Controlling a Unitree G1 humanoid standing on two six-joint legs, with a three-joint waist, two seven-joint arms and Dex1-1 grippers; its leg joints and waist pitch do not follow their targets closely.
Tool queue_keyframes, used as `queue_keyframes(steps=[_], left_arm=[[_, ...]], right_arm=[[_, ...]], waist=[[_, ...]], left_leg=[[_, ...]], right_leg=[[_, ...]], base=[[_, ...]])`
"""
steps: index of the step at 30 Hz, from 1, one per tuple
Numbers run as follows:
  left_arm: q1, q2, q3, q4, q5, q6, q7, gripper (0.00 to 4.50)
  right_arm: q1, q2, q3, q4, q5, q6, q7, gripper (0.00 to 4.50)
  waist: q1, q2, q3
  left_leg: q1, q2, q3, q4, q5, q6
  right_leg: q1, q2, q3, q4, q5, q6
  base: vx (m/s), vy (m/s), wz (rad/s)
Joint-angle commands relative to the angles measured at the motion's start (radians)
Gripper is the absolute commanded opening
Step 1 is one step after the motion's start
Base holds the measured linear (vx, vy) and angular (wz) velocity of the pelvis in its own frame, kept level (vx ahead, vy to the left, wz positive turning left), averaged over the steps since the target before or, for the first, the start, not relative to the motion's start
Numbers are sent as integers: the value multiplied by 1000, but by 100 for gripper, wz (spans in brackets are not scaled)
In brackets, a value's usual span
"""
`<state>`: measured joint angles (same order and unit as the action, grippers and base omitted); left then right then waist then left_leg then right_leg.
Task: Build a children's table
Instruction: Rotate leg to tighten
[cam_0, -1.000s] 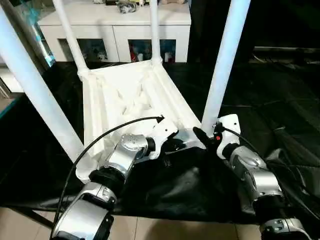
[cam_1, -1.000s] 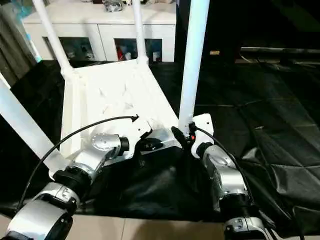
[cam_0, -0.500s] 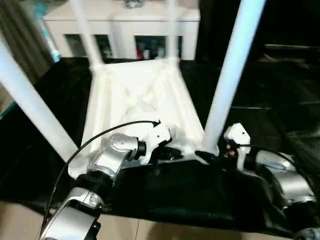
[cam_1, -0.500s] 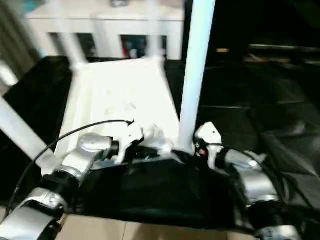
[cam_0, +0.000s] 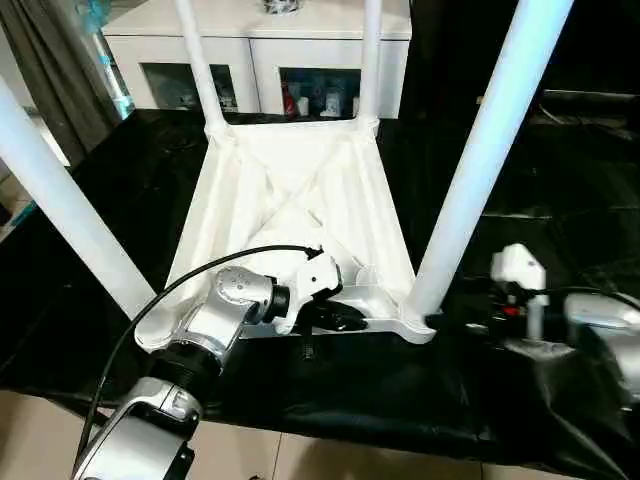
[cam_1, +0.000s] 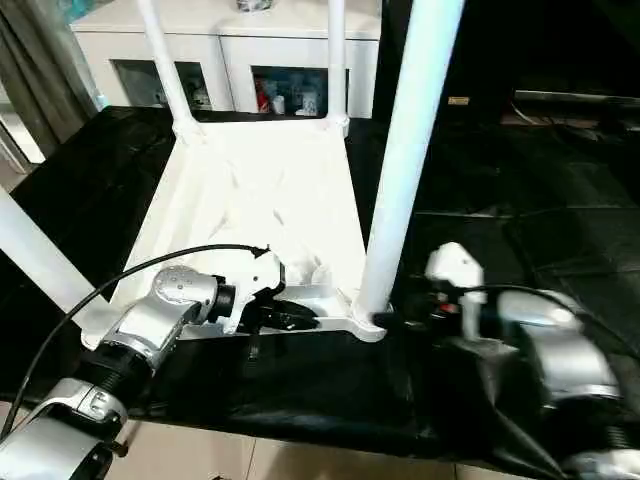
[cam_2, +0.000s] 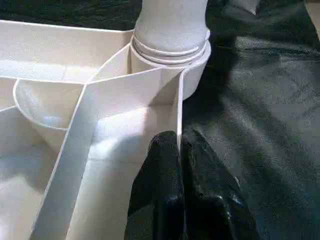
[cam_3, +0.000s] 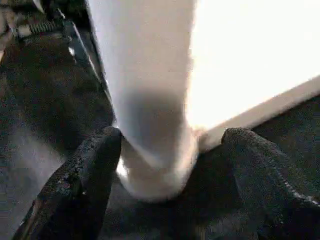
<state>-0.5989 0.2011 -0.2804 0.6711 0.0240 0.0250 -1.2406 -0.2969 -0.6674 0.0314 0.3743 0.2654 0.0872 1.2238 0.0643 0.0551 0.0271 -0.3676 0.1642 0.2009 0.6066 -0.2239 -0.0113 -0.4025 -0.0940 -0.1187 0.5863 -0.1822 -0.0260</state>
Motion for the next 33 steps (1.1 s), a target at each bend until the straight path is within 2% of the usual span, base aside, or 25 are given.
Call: queue_keyframes(steps=[1,4,8,11,14,16,19,20,21,23,26,27,29,30,32,33], left_arm=[[13,4,-1,-12,-28,-7,-35,0],[23,14,-11,-26,-35,-21,-65,0],[53,37,-29,-78,-54,-42,-131,0],[61,40,-30,-96,-66,-35,-147,0],[86,47,-35,-151,-102,0,-194,0],[102,47,-35,-180,-114,10,-197,0],[109,48,-34,-185,-107,2,-177,0],[108,49,-11,-182,-103,2,-134,0],[108,49,-8,-183,-104,5,-131,28],[117,60,17,-217,-120,28,-116,55],[133,71,62,-283,-160,65,-100,65],[134,71,72,-291,-166,67,-93,65],[134,67,142,-328,-203,68,-23,97],[134,67,142,-328,-203,68,-23,99],[138,58,211,-351,-226,47,72,102],[144,50,237,-355,-232,40,117,127]], right_arm=[[5,-16,-26,0,1,1,-1,354],[3,-27,-41,19,3,-4,-28,354],[-16,-35,-100,73,-12,4,-140,354],[-25,-24,-124,92,-15,1,-192,354],[-53,29,-172,128,-28,20,-366,354],[-77,74,-203,181,-44,15,-520,354],[-76,105,-217,190,-47,6,-586,354],[-49,176,-247,126,-14,21,-652,354],[-46,182,-249,119,-11,23,-657,360],[-8,237,-265,43,8,36,-706,361],[32,286,-268,-24,3,43,-773,361],[38,294,-267,-33,2,43,-784,361],[85,334,-249,-109,-14,40,-843,361],[85,334,-249,-109,-14,40,-843,361],[143,376,-219,-211,-52,51,-884,361],[160,388,-208,-240,-64,54,-899,361]], waist=[[6,-33,-54],[5,-33,-55],[6,-32,-56],[7,-30,-55],[9,-29,-55],[7,-28,-55],[9,-28,-53],[12,-29,-52],[11,-31,-51],[12,-30,-50],[11,-23,-51],[8,-23,-50],[-2,-28,-46],[-6,-26,-47],[-11,-26,-45],[-12,-21,-45]], left_leg=[[0,77,-35,-59,-50,170],[-1,75,-34,-57,-45,178],[1,79,-34,-58,-26,169],[5,78,-32,-56,-27,170],[5,81,-33,-60,-24,150],[6,77,-32,-59,-20,139],[9,73,-27,-60,-49,118],[8,73,-27,-61,-57,117],[7,75,-27,-62,-60,116],[6,77,-29,-65,-73,108],[9,82,-32,-70,-79,86],[10,82,-31,-72,-87,81],[6,76,-32,-74,-106,70],[7,74,-32,-73,-113,68],[5,73,-32,-74,-116,65],[6,72,-34,-75,-120,64]], right_leg=[[62,-80,61,-61,-165,-204],[61,-80,59,-60,-160,-207],[59,-80,61,-56,-150,-212],[56,-78,61,-55,-139,-221],[57,-82,63,-53,-150,-219],[55,-78,62,-53,-155,-222],[53,-78,65,-59,-190,-213],[54,-78,65,-60,-202,-203],[54,-79,66,-60,-205,-197],[53,-80,65,-62,-233,-178],[50,-81,67,-59,-220,-190],[48,-79,67,-60,-217,-192],[53,-80,68,-62,-208,-192],[54,-80,67,-63,-215,-188],[54,-77,67,-64,-219,-177],[54,-77,66,-65,-221,-175]], base=[[0,0,0],[0,0,0],[0,0,0],[0,0,0],[0,0,0],[0,0,0],[0,0,0],[0,0,0],[0,0,0],[0,0,0],[0,0,0],[0,0,0],[0,0,0],[0,0,0],[0,0,0],[0,0,0]])
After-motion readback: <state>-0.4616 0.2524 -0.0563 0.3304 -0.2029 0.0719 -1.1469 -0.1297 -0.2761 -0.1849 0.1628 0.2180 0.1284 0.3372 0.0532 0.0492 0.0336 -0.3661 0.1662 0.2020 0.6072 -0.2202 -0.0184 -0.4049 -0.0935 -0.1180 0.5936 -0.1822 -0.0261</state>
